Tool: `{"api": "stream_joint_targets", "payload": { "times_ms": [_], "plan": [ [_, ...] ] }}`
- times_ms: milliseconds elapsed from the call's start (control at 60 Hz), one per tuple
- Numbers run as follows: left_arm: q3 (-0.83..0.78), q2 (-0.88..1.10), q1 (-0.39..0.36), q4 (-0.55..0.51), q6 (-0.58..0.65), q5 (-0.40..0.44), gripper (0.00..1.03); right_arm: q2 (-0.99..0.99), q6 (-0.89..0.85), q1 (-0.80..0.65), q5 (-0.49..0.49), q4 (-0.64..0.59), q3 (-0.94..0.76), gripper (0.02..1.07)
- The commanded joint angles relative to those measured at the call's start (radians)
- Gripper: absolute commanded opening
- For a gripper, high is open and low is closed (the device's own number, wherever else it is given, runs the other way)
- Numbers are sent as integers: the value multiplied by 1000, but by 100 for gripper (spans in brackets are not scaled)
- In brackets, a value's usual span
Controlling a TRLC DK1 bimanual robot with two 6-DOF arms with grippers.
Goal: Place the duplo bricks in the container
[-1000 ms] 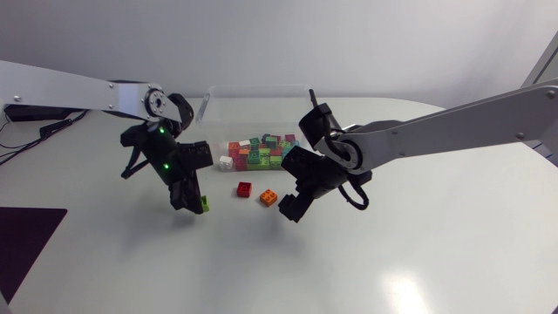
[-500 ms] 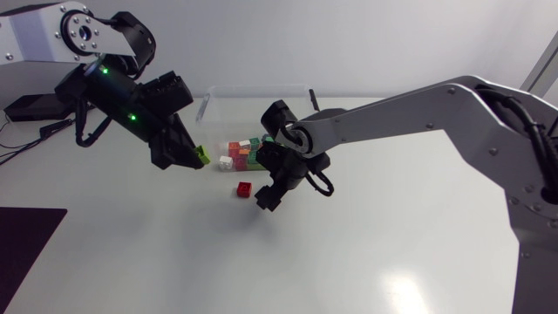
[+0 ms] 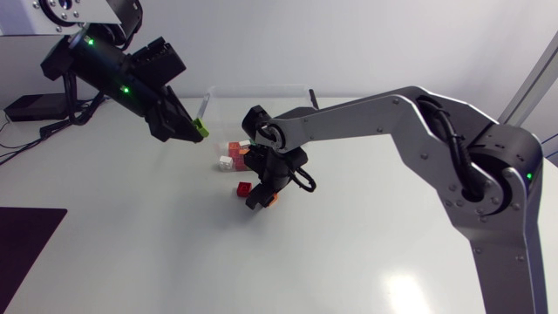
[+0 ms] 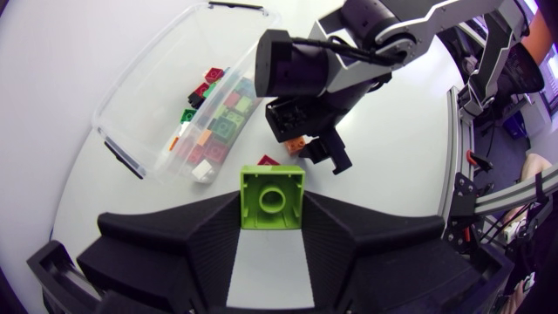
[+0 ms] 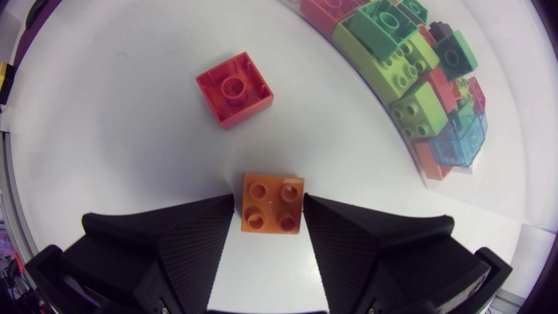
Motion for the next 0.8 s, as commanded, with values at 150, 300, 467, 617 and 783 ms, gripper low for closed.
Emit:
{"api": "stream_joint_targets", "payload": {
  "times_ms": [150, 300, 467, 617, 783],
  "plan": [
    [40, 9, 7, 17, -34, 9, 33, 66, 25, 8, 10, -49, 61, 43],
    [74, 33, -10, 82, -100, 9, 33, 52, 26, 26, 1, -49, 15, 32],
    [108, 75, -33, 232, -235, 9, 33, -101, 19, 6, 12, -11, -156, 31],
    [165, 170, -64, 323, -335, 8, 34, -268, -4, -43, 1, -6, -267, 31],
    [247, 300, -65, 410, -462, -38, 34, -443, -27, -104, -34, -22, -344, 31]
  ]
}}
